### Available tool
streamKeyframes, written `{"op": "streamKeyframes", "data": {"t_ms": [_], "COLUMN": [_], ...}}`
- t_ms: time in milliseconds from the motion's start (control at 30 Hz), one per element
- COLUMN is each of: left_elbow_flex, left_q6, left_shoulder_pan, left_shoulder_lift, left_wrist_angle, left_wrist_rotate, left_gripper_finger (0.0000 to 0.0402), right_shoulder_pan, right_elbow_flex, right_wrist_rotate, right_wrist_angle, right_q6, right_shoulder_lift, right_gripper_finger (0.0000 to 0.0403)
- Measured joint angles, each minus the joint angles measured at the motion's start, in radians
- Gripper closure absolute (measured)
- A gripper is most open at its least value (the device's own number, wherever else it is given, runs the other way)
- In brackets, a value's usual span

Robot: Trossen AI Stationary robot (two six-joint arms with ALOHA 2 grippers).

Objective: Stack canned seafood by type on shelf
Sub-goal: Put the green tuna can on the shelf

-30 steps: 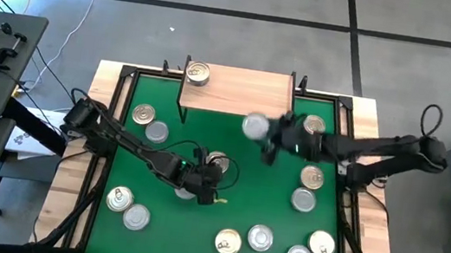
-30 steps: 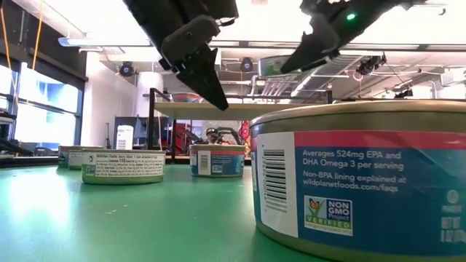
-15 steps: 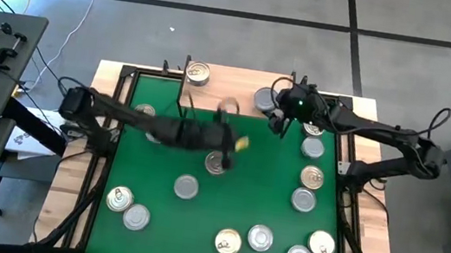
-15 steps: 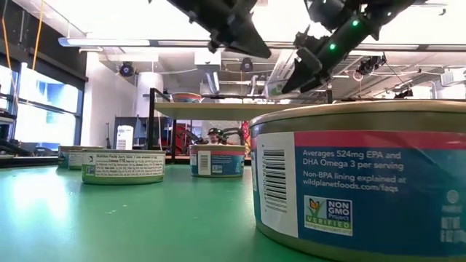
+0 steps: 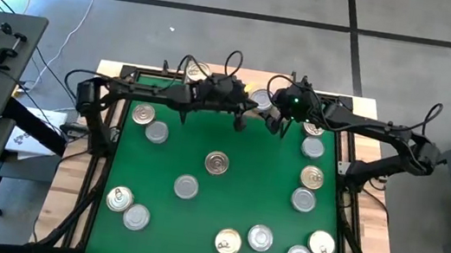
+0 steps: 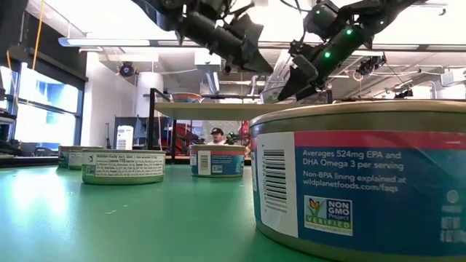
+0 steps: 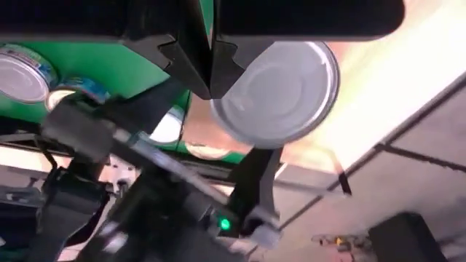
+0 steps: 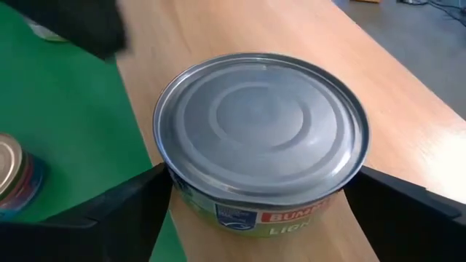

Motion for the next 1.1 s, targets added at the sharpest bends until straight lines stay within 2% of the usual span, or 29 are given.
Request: {"op": "streamKeyframes", "data": {"t_ms": [200,467,633,733,867,1033,1100], "left_elbow_flex": [0.005,0.006,0.006,0.006,0.008,0.011,0.002], "left_q6": [-0.039,-0.039,-0.038,-0.001,0.047,0.132,0.152], "left_shoulder_pan": [0.045,0.062,0.062,0.061,0.03,-0.058,-0.097], "left_shoulder_lift": [0.062,0.067,0.068,0.067,-0.003,-0.156,-0.217], "left_wrist_angle": [-0.001,0.006,0.01,0.035,0.013,-0.137,-0.22], "left_wrist_rotate": [0.046,0.012,0.006,-0.041,-0.082,-0.18,-0.242], "left_gripper_finger": [0.0401,0.0401,0.0401,0.0401,0.0401,0.0401,0.0401], "right_shoulder_pan": [0.0,0.0,0.001,0.001,0.0,-0.018,-0.02], "right_elbow_flex": [0.0,0.006,0.121,0.202,0.25,0.242,0.237], "right_wrist_rotate": [0.005,0.006,0.038,0.071,0.071,-0.1,-0.109], "right_wrist_angle": [-0.002,-0.015,-0.185,-0.265,-0.253,-0.23,-0.234], "right_q6": [0.007,0.007,0.025,0.041,0.026,0.008,0.006], "right_shoulder_lift": [0.0,-0.002,-0.002,-0.002,-0.003,0.02,0.048], "right_gripper_finger": [0.0013,0.0012,0.0011,0.0011,0.0014,0.0041,0.0063]}}
